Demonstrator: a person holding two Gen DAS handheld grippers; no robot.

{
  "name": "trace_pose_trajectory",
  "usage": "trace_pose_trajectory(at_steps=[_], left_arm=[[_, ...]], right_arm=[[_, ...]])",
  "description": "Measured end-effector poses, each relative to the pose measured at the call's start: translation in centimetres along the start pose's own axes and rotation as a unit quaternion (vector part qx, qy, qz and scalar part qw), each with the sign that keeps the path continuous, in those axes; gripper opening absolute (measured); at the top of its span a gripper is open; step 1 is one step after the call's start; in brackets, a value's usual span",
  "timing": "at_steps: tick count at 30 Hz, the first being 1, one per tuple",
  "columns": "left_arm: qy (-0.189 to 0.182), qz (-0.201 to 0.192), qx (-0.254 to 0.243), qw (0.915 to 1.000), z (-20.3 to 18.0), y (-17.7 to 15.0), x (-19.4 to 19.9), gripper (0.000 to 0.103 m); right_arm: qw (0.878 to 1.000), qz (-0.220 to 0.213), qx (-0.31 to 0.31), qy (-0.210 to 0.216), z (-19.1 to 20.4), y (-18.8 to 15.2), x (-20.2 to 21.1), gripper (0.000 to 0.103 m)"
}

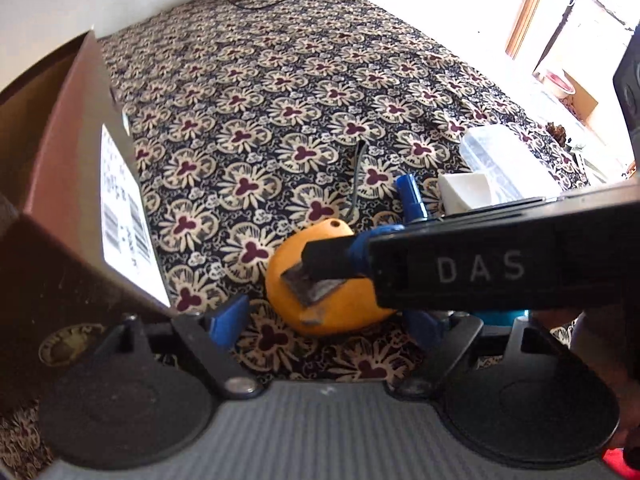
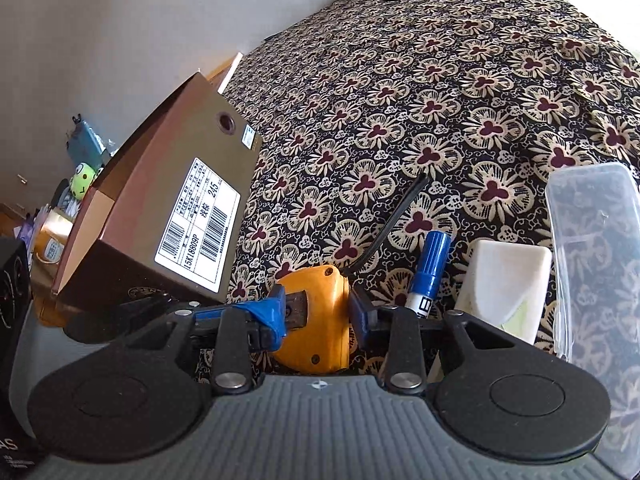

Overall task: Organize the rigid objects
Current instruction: 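Close the right tool on the orange tape measure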

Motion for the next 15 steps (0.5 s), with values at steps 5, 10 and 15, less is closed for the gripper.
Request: trace_pose_trajectory(at_steps=[5,10,15], left_arm=[[0.002,-0.013,-0.005,0.9999,-0.4,0.0,0.1,0.071],[-0.007,-0.017,0.008,0.9998,-0.6,-0.5,0.9,0.071],[-0.005,-0.031,0.013,0.9994,-1.4,-0.4,2.4,0.071]], right_arm=[[1.000,0.000,-0.005,0.007,-0.2,-0.3,0.5,0.014],[1.000,0.001,-0.006,0.014,-0.3,-1.2,1.6,0.013],[1.000,-0.024,0.008,0.012,0.6,-1.2,3.1,0.013]])
Point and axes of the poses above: each gripper's, at about its wrist camera, not at the fingertips, and x roughly against the way its jaws point, z to its left, y to its top, the point moved 10 cm from there along -x, roughly the way its jaws point, and after that the axes turned 15 degrees about -y, right-handed, at the moved point
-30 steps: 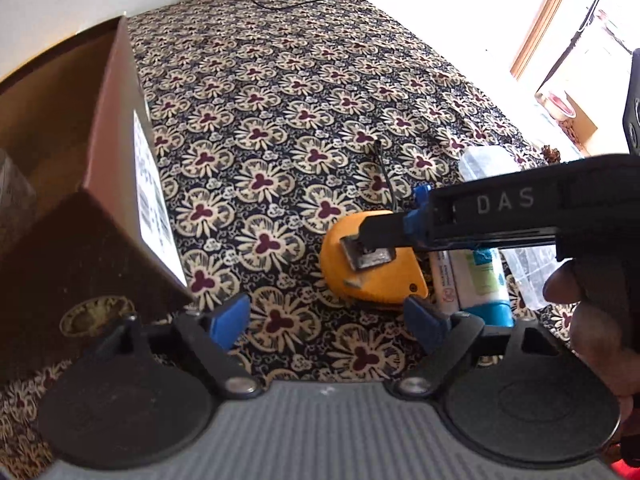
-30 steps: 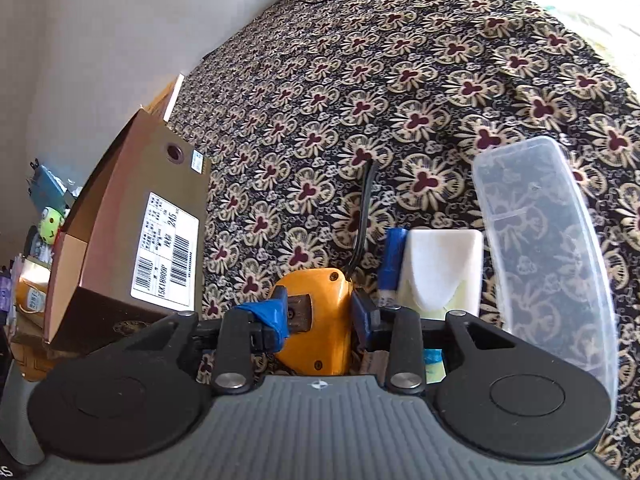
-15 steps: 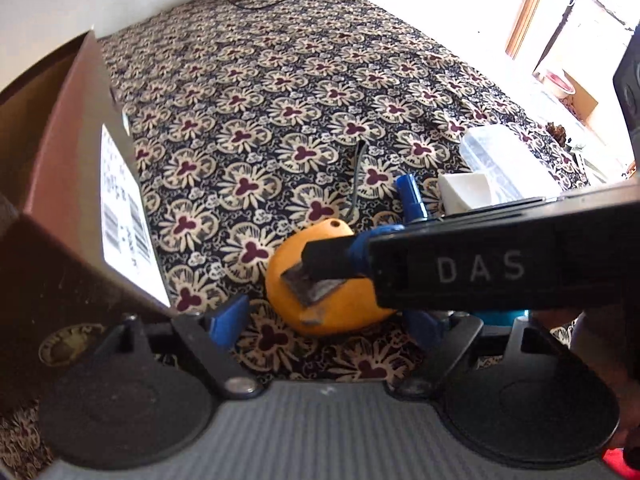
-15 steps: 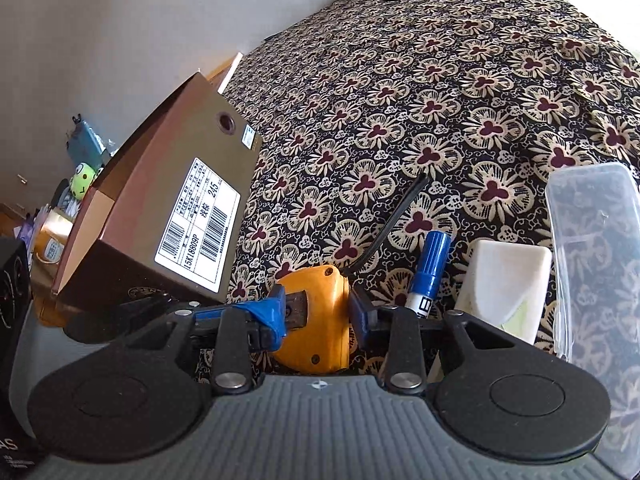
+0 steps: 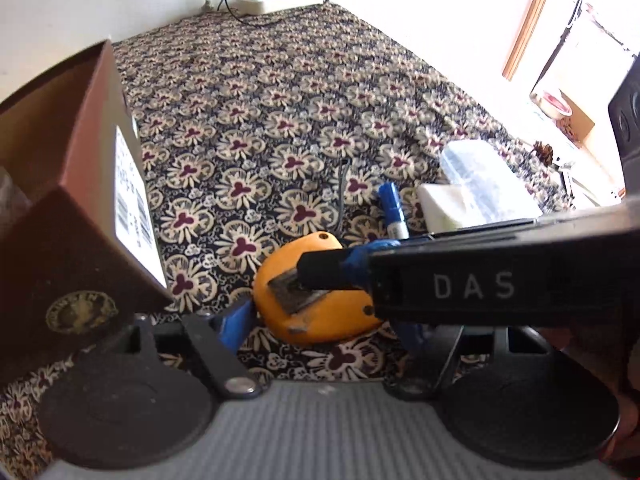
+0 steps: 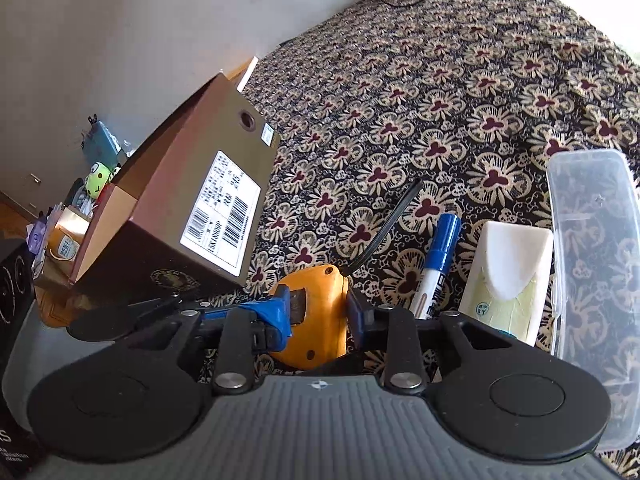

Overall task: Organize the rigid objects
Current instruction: 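Lift the tape measure with the right tool and carry it into the box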

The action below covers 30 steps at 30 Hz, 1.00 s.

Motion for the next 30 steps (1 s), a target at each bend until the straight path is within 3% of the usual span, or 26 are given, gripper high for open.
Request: trace_pose_trajectory(at_steps=[6,7,10,19,24,30], left_arm=[[0.003,-0.060,-0.008,0.9982,-0.8,3.3,4.2,0.069],[0.013,-0.076,-0.015,0.9969,-0.9,4.1,5.2,0.059],[0.034,-0.100,-0.043,0.9934,-0.9,6.4,7.6,0.054],[0.049,-0.182,-0.015,0.9820,4.3,10.5,15.0,0.054],[0.056,-0.185,0.020,0.9809,9.5,10.2,16.5,0.053],[0.029,-0.130,0.124,0.9833,16.6,6.2,14.0,0.053]], right_arm=[[0.997,-0.067,0.023,0.007,2.1,3.1,3.6,0.014],[0.997,-0.076,0.025,0.011,2.7,3.7,4.1,0.014],[0.992,-0.113,0.041,0.021,4.7,6.2,5.6,0.015],[0.980,-0.170,0.087,0.059,12.0,11.2,7.3,0.014],[0.981,-0.139,0.120,0.070,16.2,12.5,4.0,0.014],[0.986,-0.017,0.157,0.053,19.7,10.9,-2.9,0.014]])
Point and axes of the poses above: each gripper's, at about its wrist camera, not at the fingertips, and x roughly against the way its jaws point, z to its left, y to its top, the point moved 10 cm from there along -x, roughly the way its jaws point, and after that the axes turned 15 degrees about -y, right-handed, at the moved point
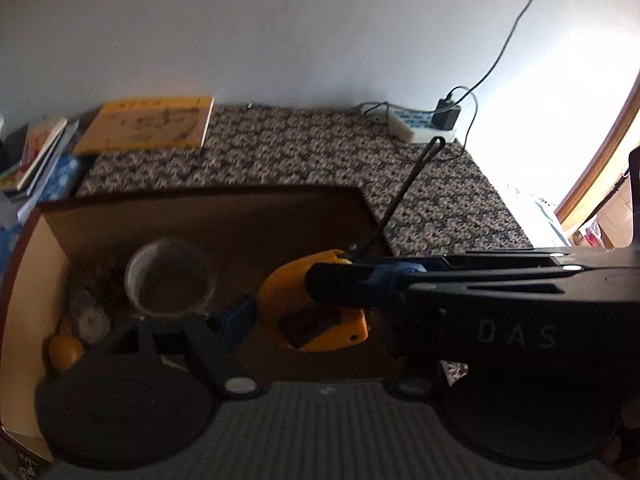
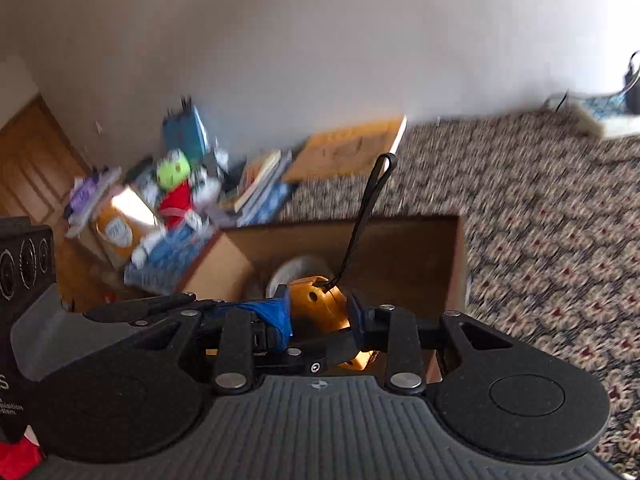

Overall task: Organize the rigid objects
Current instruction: 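Lift the tape measure with the right tool and carry it into the box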

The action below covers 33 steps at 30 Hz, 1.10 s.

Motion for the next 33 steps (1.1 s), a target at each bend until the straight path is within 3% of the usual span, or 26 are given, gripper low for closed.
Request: trace_pose_trajectory(at_steps=[4,8,13,16,19,24,29,33], left_arm=[[0.007,0.069,0.046,0.9966,3.4,-2.7,-2.2,0.053],[0.009,0.139,0.071,0.9878,5.7,-4.8,-3.9,0.053],[-0.004,0.182,0.094,0.9789,6.7,-5.5,-4.6,0.053],[0.006,0.204,0.072,0.9763,6.7,-5.7,-4.7,0.052],[0.021,0.202,0.058,0.9775,7.3,-5.5,-4.0,0.058],[0.041,0.193,0.053,0.9789,9.5,-5.2,-2.1,0.059],[0.071,0.186,0.037,0.9794,11.9,-5.4,-0.4,0.059],[0.066,0.167,0.036,0.9831,13.1,-5.7,1.7,0.061]], right_arm=[[0.995,0.095,0.032,-0.007,1.9,-1.8,-4.2,0.014],[0.984,0.167,0.059,-0.020,3.1,-3.3,-7.1,0.014],[0.977,0.202,0.058,-0.042,3.5,-4.1,-9.4,0.014],[0.972,0.224,0.045,-0.047,3.5,-4.9,-10.6,0.012],[0.971,0.235,0.021,-0.027,3.8,-4.9,-10.8,0.012],[0.964,0.263,-0.034,0.014,5.5,-5.3,-11.5,0.012],[0.965,0.257,-0.049,0.031,7.1,-5.2,-11.6,0.013],[0.977,0.214,-0.011,-0.025,5.9,-3.9,-10.1,0.013]])
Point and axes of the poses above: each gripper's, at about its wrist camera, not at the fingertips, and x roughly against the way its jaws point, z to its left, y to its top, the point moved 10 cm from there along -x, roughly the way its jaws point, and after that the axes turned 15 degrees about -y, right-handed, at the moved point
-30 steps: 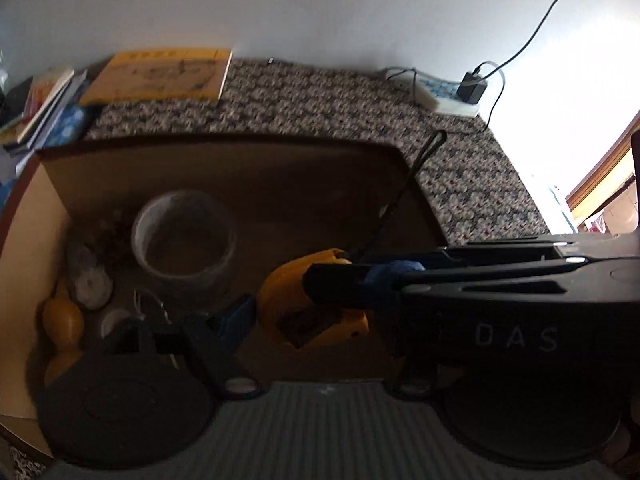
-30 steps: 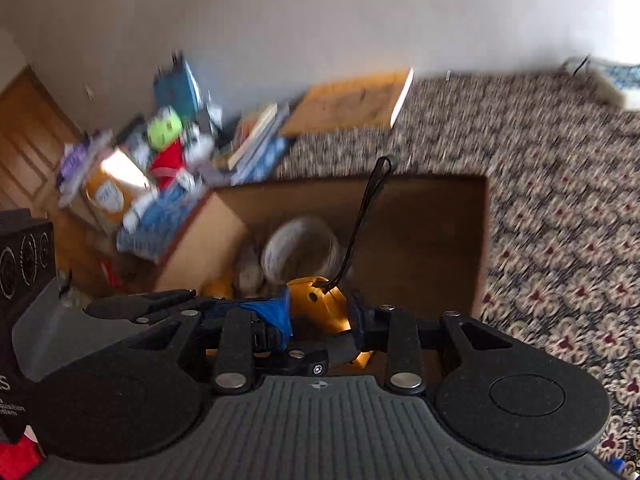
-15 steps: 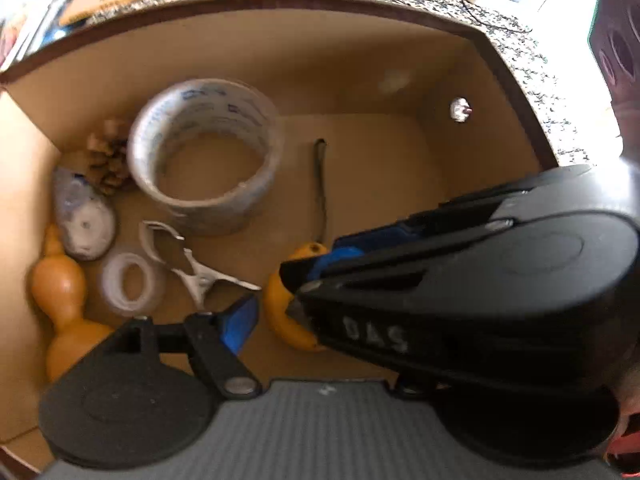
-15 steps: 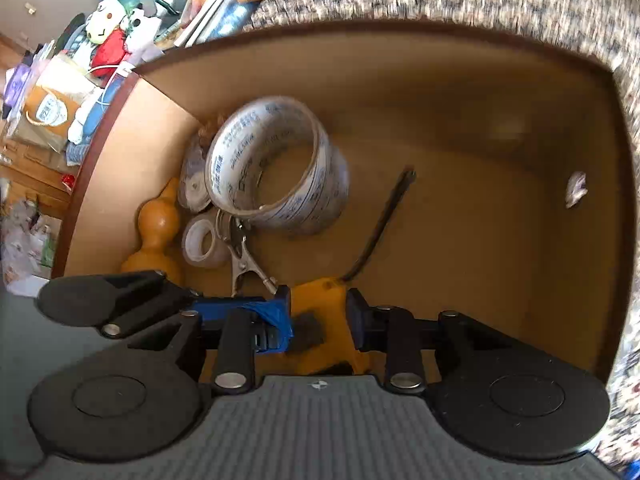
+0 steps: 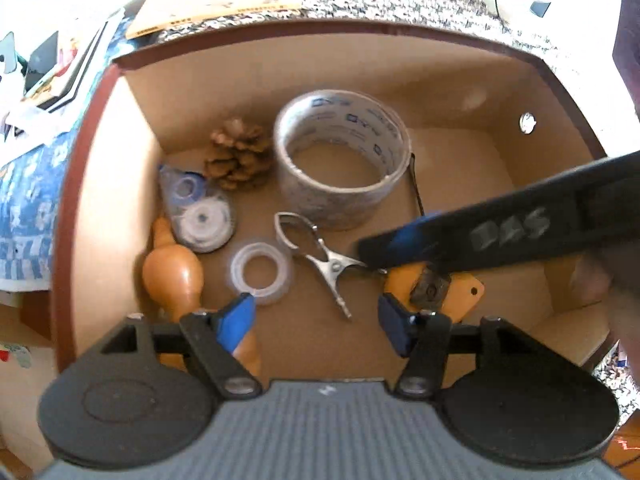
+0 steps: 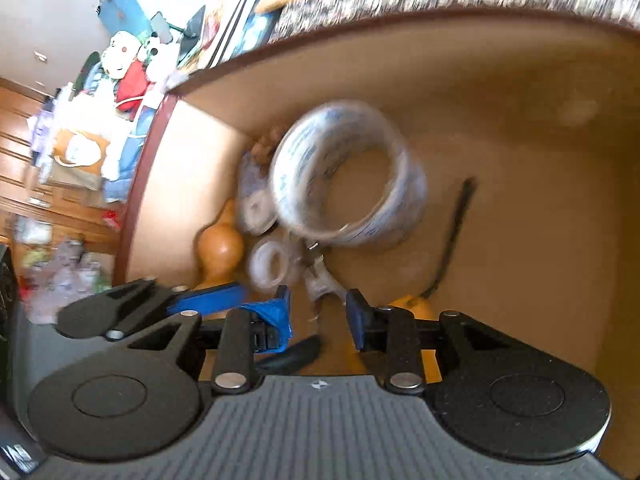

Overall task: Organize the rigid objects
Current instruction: 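Lift the tape measure with the right tool and carry it into the box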

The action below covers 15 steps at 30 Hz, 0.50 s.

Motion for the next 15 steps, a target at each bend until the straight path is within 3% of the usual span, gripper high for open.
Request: trace_pose_trajectory(at_steps=[3,8,12,15], left_arm=[[-0.008,-0.014,0.007,0.9998,0.7,0.0,0.7,0.061],[-0.018,-0.024,0.000,0.9995,0.7,0.2,0.6,0.062],[-0.020,-0.025,-0.004,0.9995,0.9,0.3,0.6,0.063],[-0.013,-0.026,-0.004,0.9996,1.1,0.2,0.9,0.064]], right_arm=[[1.000,0.004,-0.013,-0.019,-1.6,-0.1,1.0,0.014],[0.997,0.051,-0.036,-0.048,-3.5,-1.5,-0.4,0.014],[0.995,0.071,-0.055,-0.037,-3.0,-2.1,-1.2,0.017],[0.992,0.098,-0.084,0.003,-2.2,-2.7,-1.8,0.018]])
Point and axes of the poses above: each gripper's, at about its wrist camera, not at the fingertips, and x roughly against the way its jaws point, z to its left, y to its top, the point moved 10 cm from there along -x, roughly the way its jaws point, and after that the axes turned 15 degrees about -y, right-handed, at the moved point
